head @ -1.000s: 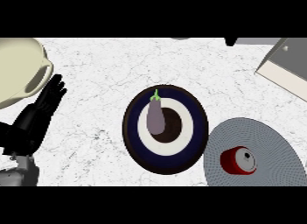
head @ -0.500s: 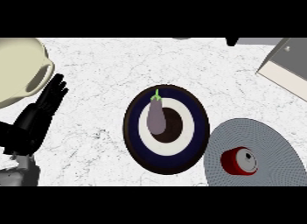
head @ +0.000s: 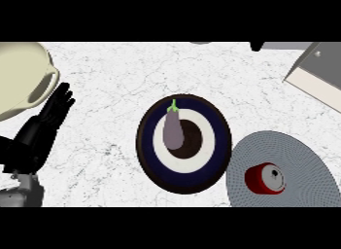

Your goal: Pick the sweet potato from the placemat and place it in the tiered shelf

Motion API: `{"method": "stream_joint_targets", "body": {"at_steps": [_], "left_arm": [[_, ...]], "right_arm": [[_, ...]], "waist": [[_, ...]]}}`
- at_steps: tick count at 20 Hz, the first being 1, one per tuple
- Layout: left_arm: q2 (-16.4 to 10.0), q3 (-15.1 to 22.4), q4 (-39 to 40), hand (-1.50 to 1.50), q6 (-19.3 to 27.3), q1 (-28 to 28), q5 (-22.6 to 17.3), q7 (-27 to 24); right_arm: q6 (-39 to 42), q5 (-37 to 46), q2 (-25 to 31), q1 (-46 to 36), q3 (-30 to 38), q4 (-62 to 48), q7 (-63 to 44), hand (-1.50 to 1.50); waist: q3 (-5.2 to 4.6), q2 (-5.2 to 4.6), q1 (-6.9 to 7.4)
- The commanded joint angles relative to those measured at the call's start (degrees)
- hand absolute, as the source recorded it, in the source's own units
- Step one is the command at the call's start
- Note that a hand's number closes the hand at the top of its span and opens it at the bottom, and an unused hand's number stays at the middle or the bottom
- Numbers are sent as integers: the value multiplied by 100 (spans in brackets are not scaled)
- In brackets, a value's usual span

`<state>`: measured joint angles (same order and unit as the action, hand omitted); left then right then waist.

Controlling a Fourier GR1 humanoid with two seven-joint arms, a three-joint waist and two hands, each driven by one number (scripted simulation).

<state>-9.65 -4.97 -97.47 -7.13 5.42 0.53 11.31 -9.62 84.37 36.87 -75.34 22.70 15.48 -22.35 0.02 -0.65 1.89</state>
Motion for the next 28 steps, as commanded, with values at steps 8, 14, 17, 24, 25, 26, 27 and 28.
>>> {"method": "stream_joint_targets", "body": {"at_steps": [8, 14, 17, 24, 25, 26, 27, 28], "left_arm": [[-56, -152, -46, 0, -62, -95, -104, -68], [-23, -109, 274, 0, -19, -23, 38, -181], [108, 29, -170, 0, -23, -379, -15, 13], [-68, -156, -243, 0, -98, -190, -150, 200], [100, -11, -122, 0, -5, -116, -38, 33], [33, -16, -92, 0, 11, -196, 97, -79], [-95, -163, -301, 0, -123, -150, -161, 186], [101, 27, -82, 0, 26, 16, 17, 130]], "right_arm": [[-823, 517, 460, 371, -212, 360, -1992, 150], [2029, 1117, 601, 98, -955, -397, -1344, -150], [1495, 978, 738, 151, -739, 16, -2297, -150], [317, 582, 556, -91, -403, 796, -2395, -150], [265, 558, 535, -192, -404, 944, -2405, -150], [252, 539, 781, -415, -354, 987, -2316, -150], [157, 552, 585, -535, -376, 1111, -2553, -150], [103, 546, 564, -567, -374, 1210, -2653, -150]], "waist": [[-5, 24, -56], [-13, 66, -158], [-2, 47, -67], [2, 63, -54], [-2, 64, -107], [-2, 47, -65], [-2, 60, -22], [-3, 51, -103]]}}
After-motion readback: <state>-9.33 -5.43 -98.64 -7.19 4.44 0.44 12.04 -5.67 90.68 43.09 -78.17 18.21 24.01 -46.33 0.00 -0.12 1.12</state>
